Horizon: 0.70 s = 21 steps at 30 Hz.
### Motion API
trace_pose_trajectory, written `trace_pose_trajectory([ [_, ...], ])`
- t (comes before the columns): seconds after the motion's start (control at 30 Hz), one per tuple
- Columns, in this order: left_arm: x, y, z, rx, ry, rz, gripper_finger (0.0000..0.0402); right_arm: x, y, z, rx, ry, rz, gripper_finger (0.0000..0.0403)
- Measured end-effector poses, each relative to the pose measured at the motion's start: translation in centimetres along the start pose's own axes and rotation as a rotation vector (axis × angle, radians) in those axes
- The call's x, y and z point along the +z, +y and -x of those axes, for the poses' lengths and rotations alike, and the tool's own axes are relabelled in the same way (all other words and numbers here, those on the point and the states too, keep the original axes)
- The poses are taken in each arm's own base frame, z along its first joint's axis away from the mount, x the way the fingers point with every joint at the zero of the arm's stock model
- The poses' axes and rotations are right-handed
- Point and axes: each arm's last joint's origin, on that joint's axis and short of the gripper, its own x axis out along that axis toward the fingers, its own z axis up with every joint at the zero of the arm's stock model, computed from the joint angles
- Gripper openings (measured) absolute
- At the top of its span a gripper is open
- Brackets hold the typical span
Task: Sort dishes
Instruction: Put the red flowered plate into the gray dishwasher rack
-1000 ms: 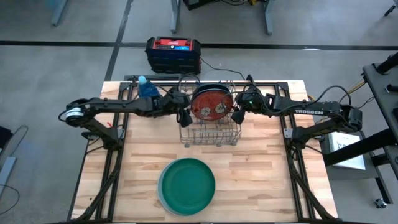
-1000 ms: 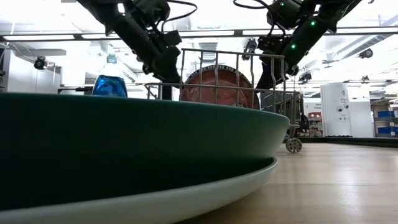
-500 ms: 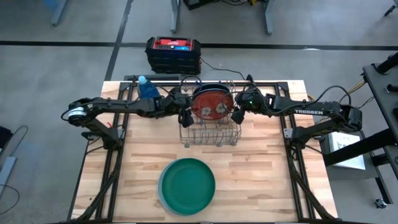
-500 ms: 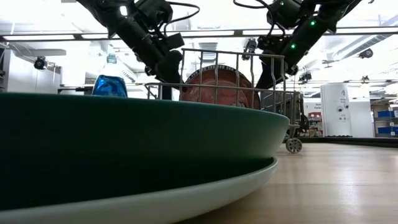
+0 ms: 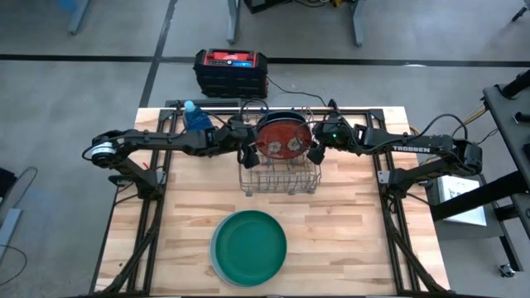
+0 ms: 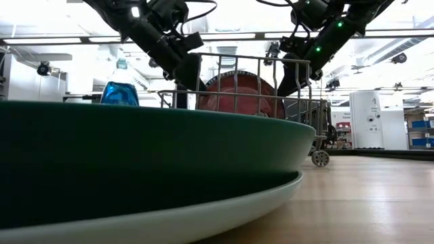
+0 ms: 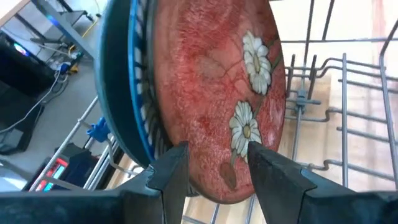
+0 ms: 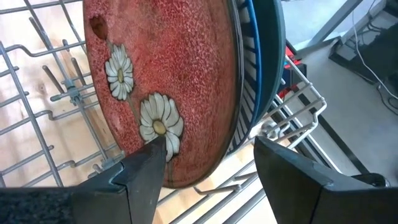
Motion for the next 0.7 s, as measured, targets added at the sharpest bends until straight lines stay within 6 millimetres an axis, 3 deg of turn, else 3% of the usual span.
trace_pose_trajectory([
  [0.7,-0.5,-0.3,-1.2,-0.010,0.022,-0.039,0.0155,0.0,0.2,0.0,0.074,-0.007,0.017,0.0217],
])
